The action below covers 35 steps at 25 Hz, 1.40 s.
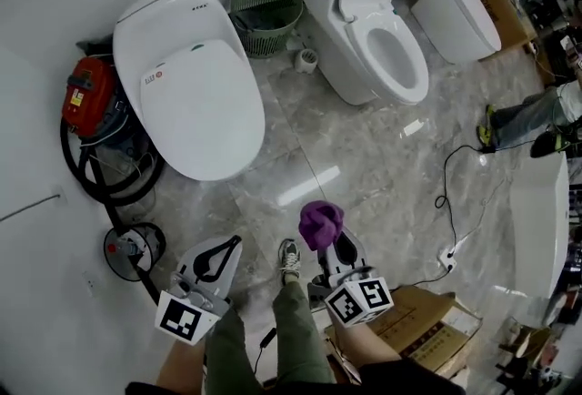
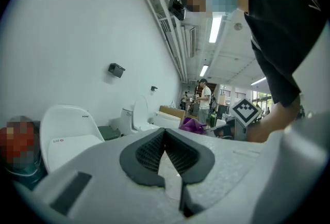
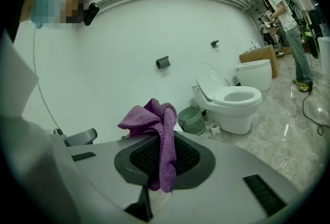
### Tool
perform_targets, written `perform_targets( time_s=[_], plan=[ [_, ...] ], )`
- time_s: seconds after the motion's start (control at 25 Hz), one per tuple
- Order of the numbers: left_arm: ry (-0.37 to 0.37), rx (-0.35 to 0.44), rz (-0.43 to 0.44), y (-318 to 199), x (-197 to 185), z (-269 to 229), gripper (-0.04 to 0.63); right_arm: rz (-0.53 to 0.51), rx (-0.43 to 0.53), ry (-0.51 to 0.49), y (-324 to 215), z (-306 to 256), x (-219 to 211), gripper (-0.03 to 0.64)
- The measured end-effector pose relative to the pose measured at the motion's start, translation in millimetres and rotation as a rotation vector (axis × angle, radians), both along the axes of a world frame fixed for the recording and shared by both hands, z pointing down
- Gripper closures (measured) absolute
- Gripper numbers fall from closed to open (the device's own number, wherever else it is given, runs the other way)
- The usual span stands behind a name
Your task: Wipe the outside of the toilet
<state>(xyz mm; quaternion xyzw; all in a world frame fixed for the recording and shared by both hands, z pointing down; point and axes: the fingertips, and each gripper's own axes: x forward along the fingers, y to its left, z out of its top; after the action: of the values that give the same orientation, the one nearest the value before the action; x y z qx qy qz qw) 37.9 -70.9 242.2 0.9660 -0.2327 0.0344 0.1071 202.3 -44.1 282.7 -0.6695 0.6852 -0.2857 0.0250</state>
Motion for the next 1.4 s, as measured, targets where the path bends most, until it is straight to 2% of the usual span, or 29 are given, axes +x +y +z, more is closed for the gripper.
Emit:
perform_targets(
  time_s=[0.2,0.4,0.6,0.96,1.12,1.4],
  plan=[
    [-0.031,-0.01,0.069,26,9,-44,0.594,-0.036,0.061,0.011,13,-59,-5,0.572],
    [-0.009,-0.027,0.041,44,1,-86,0.594,-0.041,0.088,0.032,33,-107,-10,0.572],
    [-0.004,0.011,0.044,58,-13,-126,0.594,-0.013,0.105,0.037,58,-147,-20,0.572],
    [-0.003,0.047,0.066,81,-37,-181,0.594,-0.004,0.121,0.081,98,-201,-51,0.572],
    [-0.014,0.047,0.096,92,-51,-192,0.594,0.016,0.127,0.102,110,-219,-62,0.572],
    [-0.018,0.096,0.169,118,-55,-213,0.594,0.05,0.132,0.118,144,-233,-73,0.572]
  ],
)
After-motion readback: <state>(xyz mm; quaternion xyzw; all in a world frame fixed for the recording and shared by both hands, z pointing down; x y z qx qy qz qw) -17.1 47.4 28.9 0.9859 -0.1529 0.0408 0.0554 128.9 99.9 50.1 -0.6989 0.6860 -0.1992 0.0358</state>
